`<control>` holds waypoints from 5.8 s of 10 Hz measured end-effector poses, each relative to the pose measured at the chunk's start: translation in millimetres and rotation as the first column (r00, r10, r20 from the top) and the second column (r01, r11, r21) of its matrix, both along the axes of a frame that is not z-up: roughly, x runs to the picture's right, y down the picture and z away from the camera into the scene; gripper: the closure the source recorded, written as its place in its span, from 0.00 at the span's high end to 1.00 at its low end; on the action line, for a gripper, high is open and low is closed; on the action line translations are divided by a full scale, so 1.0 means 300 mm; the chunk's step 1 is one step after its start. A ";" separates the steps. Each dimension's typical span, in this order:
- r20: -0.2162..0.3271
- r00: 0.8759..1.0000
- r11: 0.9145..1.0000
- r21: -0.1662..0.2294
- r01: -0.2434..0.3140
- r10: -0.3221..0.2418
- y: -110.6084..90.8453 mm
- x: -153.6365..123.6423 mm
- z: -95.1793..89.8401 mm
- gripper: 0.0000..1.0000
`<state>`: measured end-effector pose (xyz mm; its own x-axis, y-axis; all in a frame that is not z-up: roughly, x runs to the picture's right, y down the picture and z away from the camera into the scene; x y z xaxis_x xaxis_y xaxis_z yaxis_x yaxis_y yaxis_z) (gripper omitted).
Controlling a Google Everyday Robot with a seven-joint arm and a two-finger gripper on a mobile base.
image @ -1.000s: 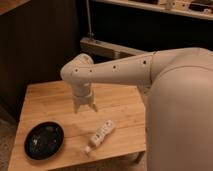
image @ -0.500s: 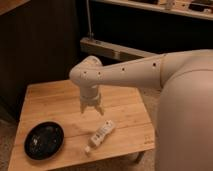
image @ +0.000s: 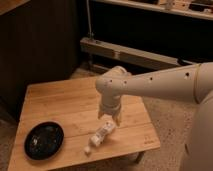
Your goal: Place the bottle in the ceramic bowl
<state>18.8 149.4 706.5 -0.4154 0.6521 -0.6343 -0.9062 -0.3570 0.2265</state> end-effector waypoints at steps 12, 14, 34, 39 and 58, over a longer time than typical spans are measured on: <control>0.134 0.934 0.936 -0.176 -0.306 0.331 0.168 -0.047 0.347 0.65; 0.163 0.935 0.939 -0.195 -0.284 0.316 0.123 -0.120 0.365 0.65; 0.383 0.918 0.983 -0.179 -0.037 0.104 -0.240 -0.354 0.070 0.00; 0.512 0.836 0.966 -0.249 -0.076 0.198 -0.282 -0.476 0.129 0.00; 0.811 0.585 0.892 -0.251 0.377 -0.019 0.016 -0.898 0.171 0.80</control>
<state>-250.5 154.3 757.8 0.4584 0.3023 -0.8357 -0.8273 -0.1984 -0.5256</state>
